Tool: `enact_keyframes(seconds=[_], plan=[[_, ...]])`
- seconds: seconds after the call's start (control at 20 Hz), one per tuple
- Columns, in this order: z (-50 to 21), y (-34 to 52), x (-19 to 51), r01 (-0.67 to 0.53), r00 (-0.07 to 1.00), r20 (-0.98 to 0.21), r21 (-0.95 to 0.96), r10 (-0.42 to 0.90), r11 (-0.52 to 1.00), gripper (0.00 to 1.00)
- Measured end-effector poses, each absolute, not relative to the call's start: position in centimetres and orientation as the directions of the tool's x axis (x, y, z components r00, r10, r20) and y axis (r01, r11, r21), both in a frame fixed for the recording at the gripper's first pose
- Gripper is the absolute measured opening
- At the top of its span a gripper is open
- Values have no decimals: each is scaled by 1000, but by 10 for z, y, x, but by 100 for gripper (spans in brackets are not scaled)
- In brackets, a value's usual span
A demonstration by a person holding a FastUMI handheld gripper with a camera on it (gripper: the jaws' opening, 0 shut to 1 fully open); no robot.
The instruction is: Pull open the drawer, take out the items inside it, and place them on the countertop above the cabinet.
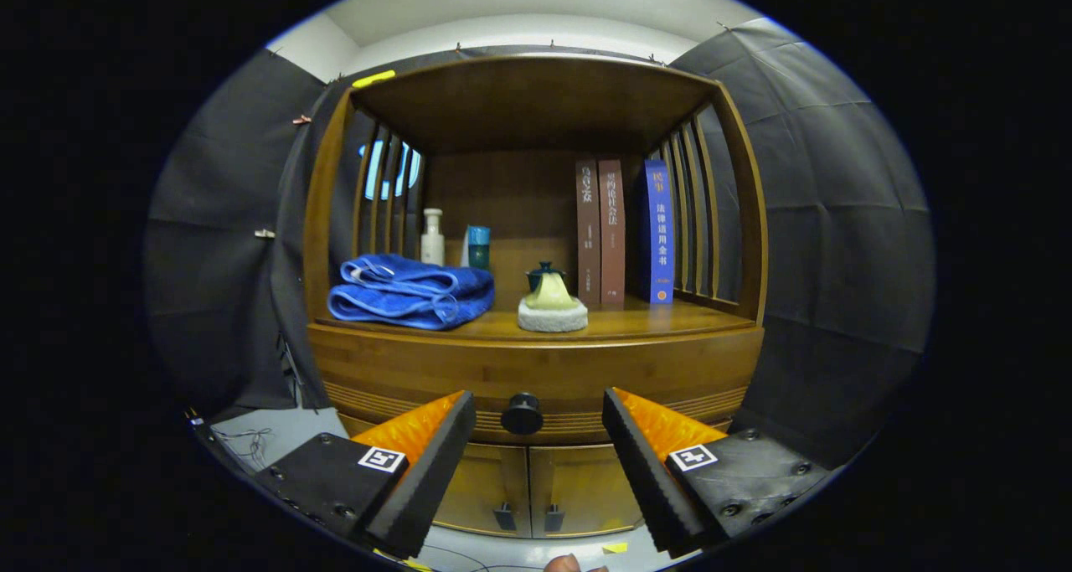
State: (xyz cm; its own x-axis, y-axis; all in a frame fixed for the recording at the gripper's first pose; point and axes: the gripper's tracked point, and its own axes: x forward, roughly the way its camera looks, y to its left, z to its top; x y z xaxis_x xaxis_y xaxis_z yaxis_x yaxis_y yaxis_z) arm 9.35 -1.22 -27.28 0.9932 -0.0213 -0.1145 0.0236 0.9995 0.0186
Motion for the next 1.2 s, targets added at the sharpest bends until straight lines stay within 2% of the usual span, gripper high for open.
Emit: enact_keyframes(seconds=[0.2,0.5,0.8,1.2], plan=[[-229,-21,60,42,995,-94,52,-36,998,99],[-155,-30,20,37,999,1,41,-37,998,98],[-107,-35,9,30,999,-23,-9,-30,1000,98],[-79,-41,18,1,999,-43,-49,-3,999,98]])
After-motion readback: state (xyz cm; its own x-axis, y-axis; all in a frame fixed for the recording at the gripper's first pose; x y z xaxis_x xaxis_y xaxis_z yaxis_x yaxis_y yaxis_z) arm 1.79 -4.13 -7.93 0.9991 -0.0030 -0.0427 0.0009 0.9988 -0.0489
